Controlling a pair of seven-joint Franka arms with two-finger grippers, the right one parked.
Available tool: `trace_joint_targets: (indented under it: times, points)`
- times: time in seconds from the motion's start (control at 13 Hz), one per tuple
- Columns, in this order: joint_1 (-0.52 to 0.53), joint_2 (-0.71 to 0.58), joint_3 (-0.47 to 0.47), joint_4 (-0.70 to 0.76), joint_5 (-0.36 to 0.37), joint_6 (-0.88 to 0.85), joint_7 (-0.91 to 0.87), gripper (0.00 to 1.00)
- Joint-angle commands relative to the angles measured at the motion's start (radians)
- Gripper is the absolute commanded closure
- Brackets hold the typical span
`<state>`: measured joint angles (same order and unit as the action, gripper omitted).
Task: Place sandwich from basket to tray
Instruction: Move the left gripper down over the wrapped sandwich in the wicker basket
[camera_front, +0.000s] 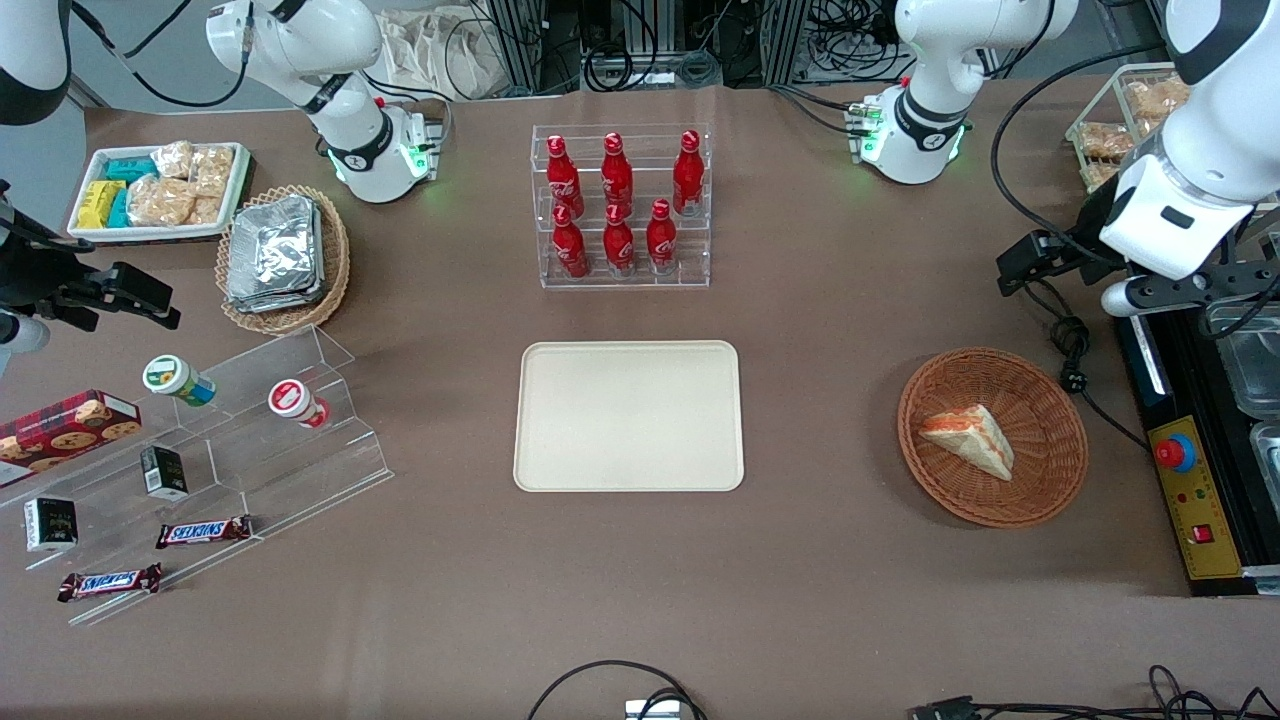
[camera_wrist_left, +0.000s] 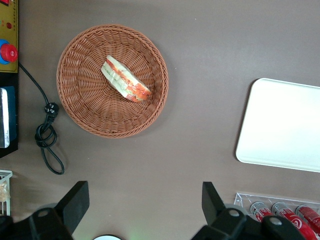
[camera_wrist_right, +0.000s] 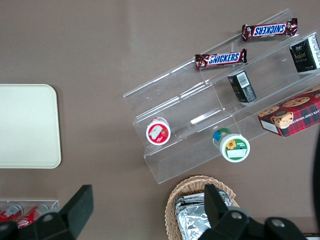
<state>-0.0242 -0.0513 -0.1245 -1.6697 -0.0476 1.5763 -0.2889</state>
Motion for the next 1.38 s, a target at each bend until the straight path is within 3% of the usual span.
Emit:
trace_joint_targets:
  times: [0.0,0.46,1.08,1.31]
  points:
    - [0.013,-0.013,-0.011,0.002,0.000,-0.021,0.016,0.00]
    - [0.017,0.122,-0.012,-0.001,0.100,0.052,-0.056,0.00]
    - [0.073,0.453,0.014,-0.008,0.098,0.365,-0.488,0.01]
    - [0.070,0.513,0.029,-0.030,0.098,0.445,-0.518,0.01]
